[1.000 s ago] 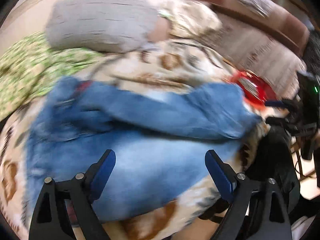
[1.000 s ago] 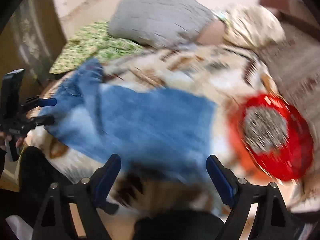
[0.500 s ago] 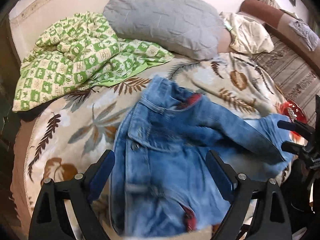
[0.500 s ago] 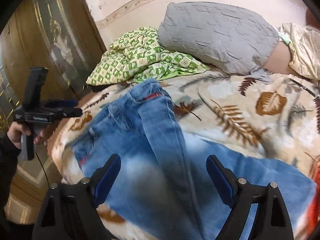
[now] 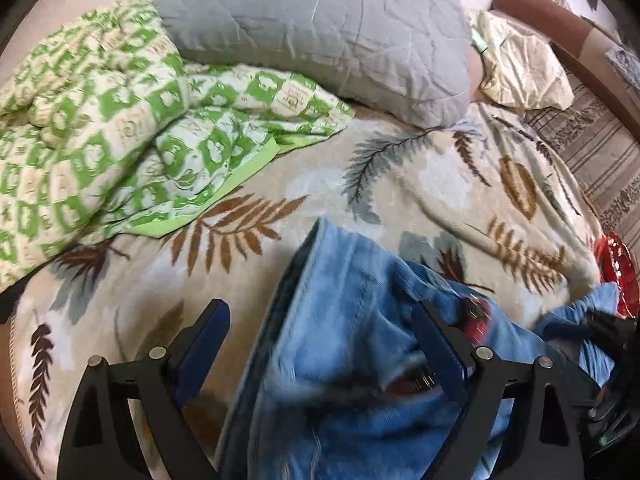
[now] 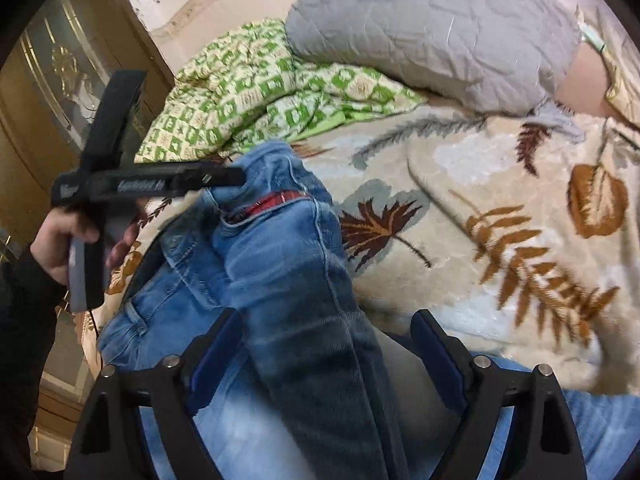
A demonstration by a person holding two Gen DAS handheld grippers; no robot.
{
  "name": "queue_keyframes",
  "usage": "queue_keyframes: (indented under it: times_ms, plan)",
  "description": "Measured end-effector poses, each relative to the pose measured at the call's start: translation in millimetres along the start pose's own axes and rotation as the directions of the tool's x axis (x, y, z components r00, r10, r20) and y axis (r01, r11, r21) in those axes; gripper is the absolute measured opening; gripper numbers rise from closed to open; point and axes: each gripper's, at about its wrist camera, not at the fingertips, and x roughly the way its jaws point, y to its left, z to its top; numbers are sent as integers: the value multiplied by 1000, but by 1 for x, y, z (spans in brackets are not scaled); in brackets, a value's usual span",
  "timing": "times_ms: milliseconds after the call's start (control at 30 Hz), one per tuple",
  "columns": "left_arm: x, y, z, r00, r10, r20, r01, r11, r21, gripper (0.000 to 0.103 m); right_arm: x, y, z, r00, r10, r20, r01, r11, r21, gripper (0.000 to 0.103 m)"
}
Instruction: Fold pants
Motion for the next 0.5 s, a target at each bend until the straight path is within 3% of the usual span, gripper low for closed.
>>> queue_keyframes:
  times_ms: [33,67,133,167,367,500]
  plan:
    - [4,0,1,1000,-28,-10,29,1000,4,78,3,0,0,1000,6,-8,-6,1000,-5,49]
    - [6,0,0,998,-62,-23,62,998,10,7,8,2,-1,1000,11,-21,-11,1000,-18,38]
    - [1,-2,-5,999,-38,-28,39,999,24,5,9,8,-3,1000,-1,-26,-1,998,-64,17]
    - [-7,-5,-10,999,-45,-9,45,998,45,5,6,12,-5,1000,0,-18,-2,996,-93,13]
    - [-81,-14,-43,991,-78,108,69,994,82,5,-28,40,-21,999,18,28,-12,979,-202,11]
    - [-137,-24,-84,980,-103,173,90,992,83,5,-54,61,-45,997,38,66,-18,959,-284,11]
